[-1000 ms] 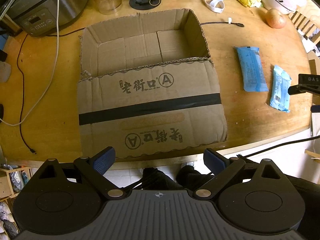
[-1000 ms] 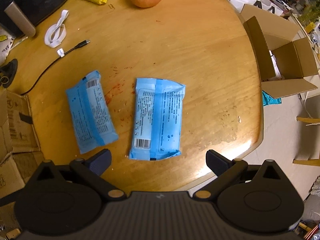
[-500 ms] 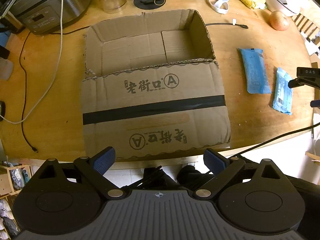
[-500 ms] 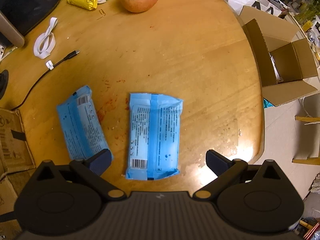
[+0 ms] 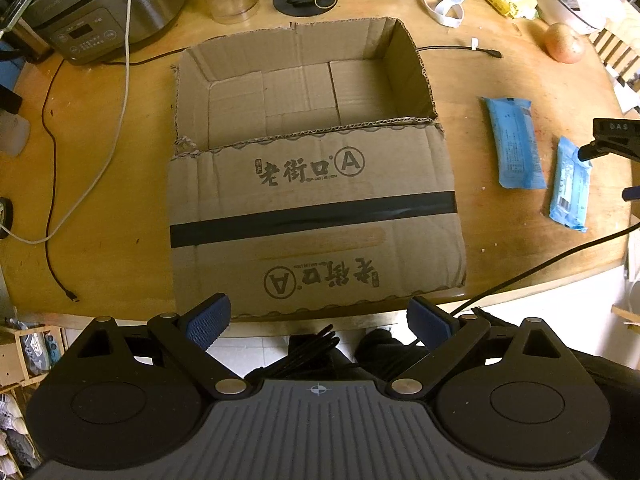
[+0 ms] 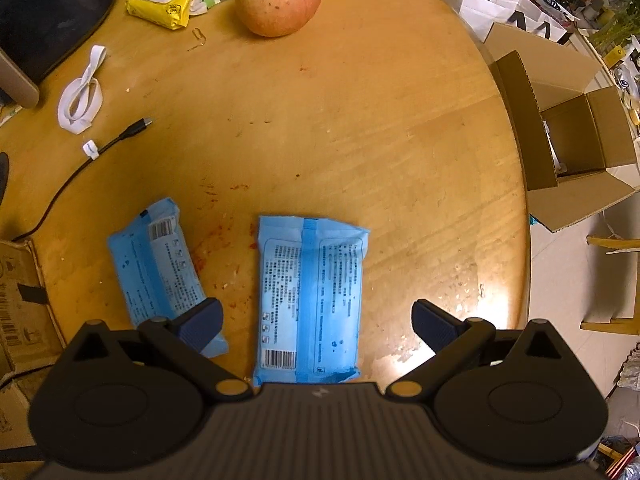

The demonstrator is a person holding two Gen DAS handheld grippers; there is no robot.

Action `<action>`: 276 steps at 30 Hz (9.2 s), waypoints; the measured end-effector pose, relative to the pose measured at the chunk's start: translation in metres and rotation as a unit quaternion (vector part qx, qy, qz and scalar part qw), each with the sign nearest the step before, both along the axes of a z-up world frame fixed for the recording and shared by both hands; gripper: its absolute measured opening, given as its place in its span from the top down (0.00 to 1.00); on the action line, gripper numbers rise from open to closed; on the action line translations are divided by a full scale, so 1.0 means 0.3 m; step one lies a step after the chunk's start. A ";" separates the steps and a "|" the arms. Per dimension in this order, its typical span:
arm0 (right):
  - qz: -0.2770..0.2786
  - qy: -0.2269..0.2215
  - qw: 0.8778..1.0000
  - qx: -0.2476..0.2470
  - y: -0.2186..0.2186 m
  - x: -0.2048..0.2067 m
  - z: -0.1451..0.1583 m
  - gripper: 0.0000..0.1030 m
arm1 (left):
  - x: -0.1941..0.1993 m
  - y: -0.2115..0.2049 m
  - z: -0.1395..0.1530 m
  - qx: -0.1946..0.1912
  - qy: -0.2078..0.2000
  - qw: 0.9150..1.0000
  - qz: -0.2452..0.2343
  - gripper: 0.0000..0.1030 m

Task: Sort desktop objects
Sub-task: 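Lower the right tool over the larger blue packet and close on it, then lift the larger blue packet with the right tool, then carry the held blue packet with the right tool over the cardboard box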

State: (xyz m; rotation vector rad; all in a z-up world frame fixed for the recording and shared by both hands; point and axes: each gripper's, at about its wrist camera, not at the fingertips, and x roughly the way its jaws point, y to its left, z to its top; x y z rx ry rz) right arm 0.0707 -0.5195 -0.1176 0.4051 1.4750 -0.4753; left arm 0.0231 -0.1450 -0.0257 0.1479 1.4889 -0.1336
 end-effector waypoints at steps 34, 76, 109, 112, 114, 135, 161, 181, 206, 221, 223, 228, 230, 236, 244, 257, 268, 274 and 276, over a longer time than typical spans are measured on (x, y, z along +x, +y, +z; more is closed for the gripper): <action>0.005 0.006 1.000 0.026 -0.005 0.007 -0.207 0.00 | -0.001 -0.005 -0.005 0.015 0.007 1.000 0.000 0.06; -0.002 -0.018 1.000 -0.006 -0.002 -0.006 -0.106 0.39 | -0.037 0.041 -0.004 0.000 0.005 1.000 0.000 0.06; -0.005 -0.033 0.999 -0.001 0.009 -0.032 0.152 0.39 | -0.032 0.070 -0.024 -0.013 0.013 1.000 -0.015 0.06; -0.003 -0.039 0.999 0.004 0.012 -0.038 0.184 0.39 | -0.030 0.075 -0.026 -0.013 0.013 1.000 -0.014 0.06; -0.003 -0.043 0.999 0.005 0.014 -0.044 0.208 0.39 | -0.028 0.079 -0.026 -0.013 0.014 1.000 -0.013 0.06; -0.001 -0.060 0.998 0.016 0.065 -0.044 0.261 0.39 | -0.018 0.133 -0.022 -0.016 0.012 1.000 -0.011 0.06; 0.032 -0.072 0.997 0.025 0.220 0.046 0.269 0.39 | -0.018 0.243 -0.014 -0.014 0.011 1.000 0.008 0.06; 0.064 -0.077 0.994 0.034 0.351 0.120 0.260 0.39 | -0.011 0.314 -0.017 -0.014 0.013 1.000 0.024 0.06; 0.110 -0.082 0.989 0.046 0.532 0.218 0.257 0.39 | 0.000 0.429 -0.016 -0.009 0.014 0.998 0.053 0.06; 0.138 -0.086 0.985 0.053 0.644 0.265 0.259 0.39 | -0.006 0.486 -0.015 -0.011 0.013 0.997 0.073 0.06; 0.142 -0.086 0.985 0.054 0.657 0.271 0.260 0.39 | -0.006 0.493 -0.016 -0.011 0.012 0.997 0.076 0.06; 0.152 -0.087 0.983 0.055 0.692 0.285 0.261 0.39 | -0.010 0.508 -0.017 -0.013 0.012 0.996 0.083 0.06; 0.156 -0.087 0.982 0.056 0.706 0.290 0.261 0.39 | -0.011 0.514 -0.017 -0.014 0.012 0.996 0.086 0.06; 0.167 -0.087 0.980 0.059 0.740 0.303 0.261 0.39 | -0.014 0.528 -0.016 -0.016 0.008 0.996 0.092 0.06; 0.178 -0.089 0.978 0.062 0.777 0.313 0.260 0.39 | -0.018 0.540 -0.006 -0.021 -0.003 0.995 0.095 0.06; 0.197 -0.087 0.974 0.064 0.852 0.340 0.247 0.39 | -0.031 0.548 0.038 -0.049 -0.051 0.994 0.082 0.06; 0.211 -0.083 0.972 0.063 0.896 0.361 0.231 0.39 | -0.032 0.563 0.047 -0.056 -0.059 0.993 0.090 0.06; 0.221 -0.080 0.970 0.064 0.926 0.369 0.225 0.39 | -0.035 0.577 0.041 -0.056 -0.053 0.992 0.098 0.06; 0.226 -0.079 0.969 0.065 0.938 0.372 0.223 0.39 | -0.036 0.578 0.042 -0.056 -0.054 0.992 0.098 0.06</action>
